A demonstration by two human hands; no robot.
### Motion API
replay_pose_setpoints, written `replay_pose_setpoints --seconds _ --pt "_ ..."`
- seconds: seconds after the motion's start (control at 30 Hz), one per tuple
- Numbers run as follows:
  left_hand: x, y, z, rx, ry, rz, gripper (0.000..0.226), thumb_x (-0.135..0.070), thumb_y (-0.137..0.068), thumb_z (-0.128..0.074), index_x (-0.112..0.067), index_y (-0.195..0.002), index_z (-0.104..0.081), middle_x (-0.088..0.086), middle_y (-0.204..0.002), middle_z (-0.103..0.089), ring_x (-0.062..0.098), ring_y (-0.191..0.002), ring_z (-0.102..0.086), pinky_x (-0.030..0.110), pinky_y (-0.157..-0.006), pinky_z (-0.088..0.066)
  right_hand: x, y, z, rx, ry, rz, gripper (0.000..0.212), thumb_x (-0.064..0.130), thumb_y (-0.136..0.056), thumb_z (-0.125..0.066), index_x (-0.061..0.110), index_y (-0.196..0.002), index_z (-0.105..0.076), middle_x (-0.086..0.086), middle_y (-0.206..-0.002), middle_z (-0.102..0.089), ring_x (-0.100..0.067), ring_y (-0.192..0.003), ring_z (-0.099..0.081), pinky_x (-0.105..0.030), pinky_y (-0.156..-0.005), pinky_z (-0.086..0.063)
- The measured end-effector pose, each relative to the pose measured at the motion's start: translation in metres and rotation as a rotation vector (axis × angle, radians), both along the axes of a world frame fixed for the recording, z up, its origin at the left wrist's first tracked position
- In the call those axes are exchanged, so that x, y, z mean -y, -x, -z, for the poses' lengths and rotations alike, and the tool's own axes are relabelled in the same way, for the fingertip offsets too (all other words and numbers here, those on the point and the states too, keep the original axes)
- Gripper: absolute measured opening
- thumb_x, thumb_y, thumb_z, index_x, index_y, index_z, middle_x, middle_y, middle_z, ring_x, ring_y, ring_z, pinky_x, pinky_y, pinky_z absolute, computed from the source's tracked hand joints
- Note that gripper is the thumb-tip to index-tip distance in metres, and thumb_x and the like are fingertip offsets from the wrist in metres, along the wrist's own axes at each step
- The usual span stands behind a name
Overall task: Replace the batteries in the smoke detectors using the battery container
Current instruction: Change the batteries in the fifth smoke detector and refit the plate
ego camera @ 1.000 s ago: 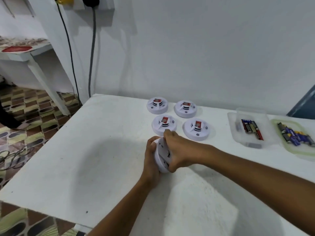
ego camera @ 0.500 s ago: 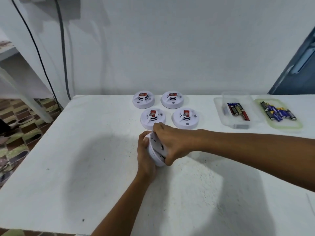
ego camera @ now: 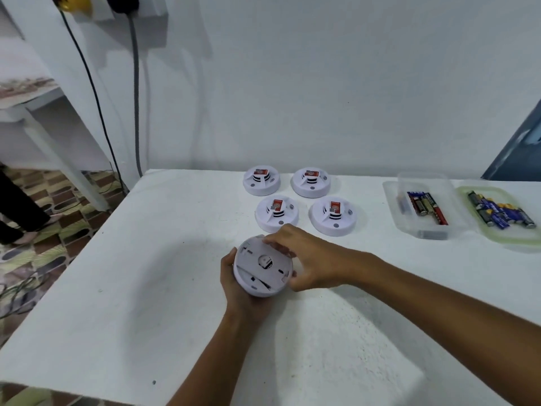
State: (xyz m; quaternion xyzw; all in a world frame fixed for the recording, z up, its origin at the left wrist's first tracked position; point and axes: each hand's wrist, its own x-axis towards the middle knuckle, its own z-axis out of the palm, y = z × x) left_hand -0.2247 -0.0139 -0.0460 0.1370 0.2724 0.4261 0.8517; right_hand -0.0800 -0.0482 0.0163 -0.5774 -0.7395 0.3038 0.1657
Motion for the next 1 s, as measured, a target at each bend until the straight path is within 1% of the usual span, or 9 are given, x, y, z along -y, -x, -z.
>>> replay_pose_setpoints --seconds 0.13,0.27,0.37,0.43,0.5,0.6,0.73,0.9,1.0 --pt "0.0 -0.001 -0.001 0.105 -0.046 0.005 0.058 -0.049 -0.09 -0.03 -0.013 -0.082 -0.076 0.011 -0.086 -0.071 0.026 -0.072 -0.07 0.037 -0.064 -0.057 0.008 0.004 0.018 -0.172 -0.138 0.116 0.071 0.017 -0.074 -0.068 0.02 -0.139 -0.042 0.001 -0.125 -0.047 -0.007 -0.108 -0.045 -0.015 -0.092 -0.039" --pt "-0.002 0.0 0.003 0.168 -0.06 0.034 0.048 -0.05 -0.076 -0.043 -0.015 -0.094 -0.072 0.011 -0.093 -0.068 0.027 -0.081 -0.066 0.038 -0.071 -0.053 0.018 0.014 0.039 -0.164 -0.333 0.242 0.069 0.027 -0.069 -0.065 0.019 -0.134 -0.045 0.009 -0.118 -0.047 -0.009 -0.108 -0.039 -0.008 -0.092 -0.032" --pt "-0.004 0.0 0.006 0.19 -0.067 0.058 0.046 -0.048 -0.066 -0.055 -0.017 -0.097 -0.071 0.01 -0.098 -0.069 0.027 -0.084 -0.067 0.041 -0.077 -0.053 0.021 0.021 0.047 -0.143 -0.379 0.307 0.076 0.037 -0.069 -0.061 0.014 -0.138 -0.043 0.008 -0.121 -0.048 -0.008 -0.11 -0.039 -0.013 -0.094 -0.036" --pt "-0.004 0.0 0.007 0.174 -0.105 0.063 0.048 -0.045 -0.061 -0.065 -0.017 -0.099 -0.072 0.01 -0.1 -0.069 0.026 -0.087 -0.067 0.04 -0.082 -0.052 0.021 0.024 0.048 -0.107 -0.396 0.325 0.078 0.041 -0.07 -0.058 0.011 -0.14 -0.043 0.004 -0.122 -0.049 -0.01 -0.112 -0.041 -0.021 -0.095 -0.042" --pt "-0.005 -0.001 0.008 0.155 -0.138 0.062 0.052 -0.043 -0.056 -0.075 -0.016 -0.1 -0.073 0.01 -0.1 -0.069 0.025 -0.089 -0.067 0.039 -0.085 -0.051 0.02 0.027 0.045 -0.091 -0.378 0.327 0.08 0.044 -0.068 -0.055 0.009 -0.14 -0.044 0.003 -0.121 -0.047 -0.013 -0.113 -0.043 -0.028 -0.095 -0.046" --pt "-0.004 -0.003 0.01 0.143 -0.175 0.058 0.057 -0.042 -0.049 -0.083 -0.016 -0.098 -0.074 0.01 -0.096 -0.071 0.024 -0.085 -0.069 0.037 -0.076 -0.057 0.018 0.029 0.036 -0.049 -0.348 0.298 0.079 0.041 -0.067 -0.061 0.012 -0.138 -0.043 0.001 -0.123 -0.045 -0.016 -0.114 -0.044 -0.031 -0.094 -0.048" --pt "-0.005 -0.005 0.013 0.087 -0.186 0.026 0.061 -0.044 -0.045 -0.086 -0.013 -0.095 -0.073 0.009 -0.089 -0.07 0.021 -0.078 -0.069 0.032 -0.065 -0.057 0.009 0.035 0.015 0.07 -0.309 0.222 0.076 0.032 -0.07 -0.073 0.015 -0.136 -0.039 -0.002 -0.121 -0.041 -0.017 -0.111 -0.041 -0.03 -0.088 -0.047" --pt "-0.007 -0.005 0.016 0.062 -0.203 0.024 0.061 -0.044 -0.044 -0.088 -0.012 -0.094 -0.073 0.008 -0.088 -0.07 0.019 -0.078 -0.069 0.03 -0.065 -0.057 0.002 0.036 0.0 0.125 -0.187 0.203 0.067 0.029 -0.07 -0.076 0.011 -0.122 -0.039 -0.004 -0.116 -0.038 -0.019 -0.106 -0.04 -0.032 -0.083 -0.048" --pt "-0.006 -0.005 0.015 0.041 -0.206 0.038 0.069 -0.046 -0.039 -0.089 -0.013 -0.097 -0.073 0.009 -0.09 -0.072 0.02 -0.079 -0.07 0.031 -0.065 -0.058 -0.001 0.032 -0.003 0.138 -0.113 0.175 0.07 0.028 -0.066 -0.08 0.011 -0.119 -0.037 -0.004 -0.115 -0.037 -0.018 -0.103 -0.04 -0.031 -0.08 -0.047"
